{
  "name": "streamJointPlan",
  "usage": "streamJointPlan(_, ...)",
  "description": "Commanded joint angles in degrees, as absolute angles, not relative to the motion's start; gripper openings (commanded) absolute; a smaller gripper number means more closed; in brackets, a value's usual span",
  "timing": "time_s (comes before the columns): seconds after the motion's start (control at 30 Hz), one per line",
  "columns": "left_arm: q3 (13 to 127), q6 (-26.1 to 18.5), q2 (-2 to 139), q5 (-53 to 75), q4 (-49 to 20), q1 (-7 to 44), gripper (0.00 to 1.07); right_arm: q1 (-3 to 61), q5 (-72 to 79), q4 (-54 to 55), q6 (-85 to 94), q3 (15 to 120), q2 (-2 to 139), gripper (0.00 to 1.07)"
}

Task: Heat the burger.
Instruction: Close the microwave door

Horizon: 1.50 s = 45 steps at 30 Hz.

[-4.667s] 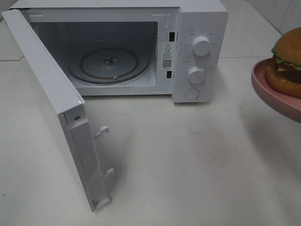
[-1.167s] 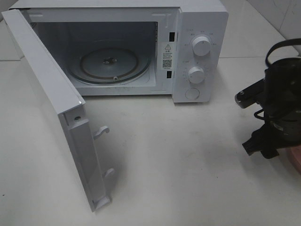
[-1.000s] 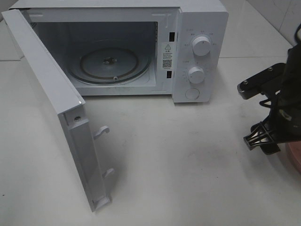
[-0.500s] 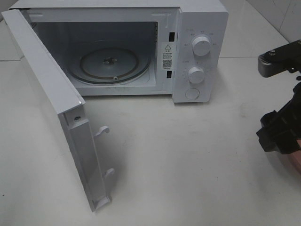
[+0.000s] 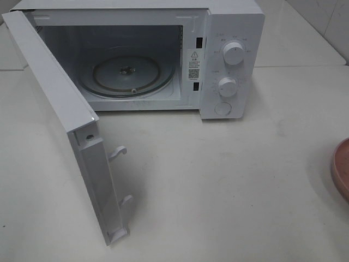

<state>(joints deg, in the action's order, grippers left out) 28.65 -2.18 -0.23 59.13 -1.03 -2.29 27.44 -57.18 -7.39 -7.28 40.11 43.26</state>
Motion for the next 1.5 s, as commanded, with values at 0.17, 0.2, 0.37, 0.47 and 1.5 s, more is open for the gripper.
streamJointPlan(0.17, 28.5, -2.1, -1.6, 58.9, -0.9, -2.3, 0.98, 26.8, -61.4, -7.1, -6.0, 38.3, 28.3, 0.77)
streamJointPlan(0.2, 28.5, -2.1, -1.6, 58.9, -0.9, -2.3, 0.98, 25.9, -61.4, -6.9, -6.0, 37.9, 26.6, 0.77)
streamJointPlan(0.37, 28.5, -2.1, -1.6, 58.9, -0.9, -2.3, 0.98, 18.9, -61.5, -6.9, -3.5, 35.9, 17.1, 0.77)
streamJointPlan(0.47, 28.5, -2.1, -1.6, 58.9, -0.9, -2.3, 0.98, 15.4, -61.2, -6.9, -3.8, 34.3, 11.7, 0.76)
streamJointPlan(1.5, 28.5, -2.1, -1.6, 58.9, -0.9, -2.3, 0.98, 7.8, -59.2, -5.4, -4.8, 28.9, -1.8, 0.76)
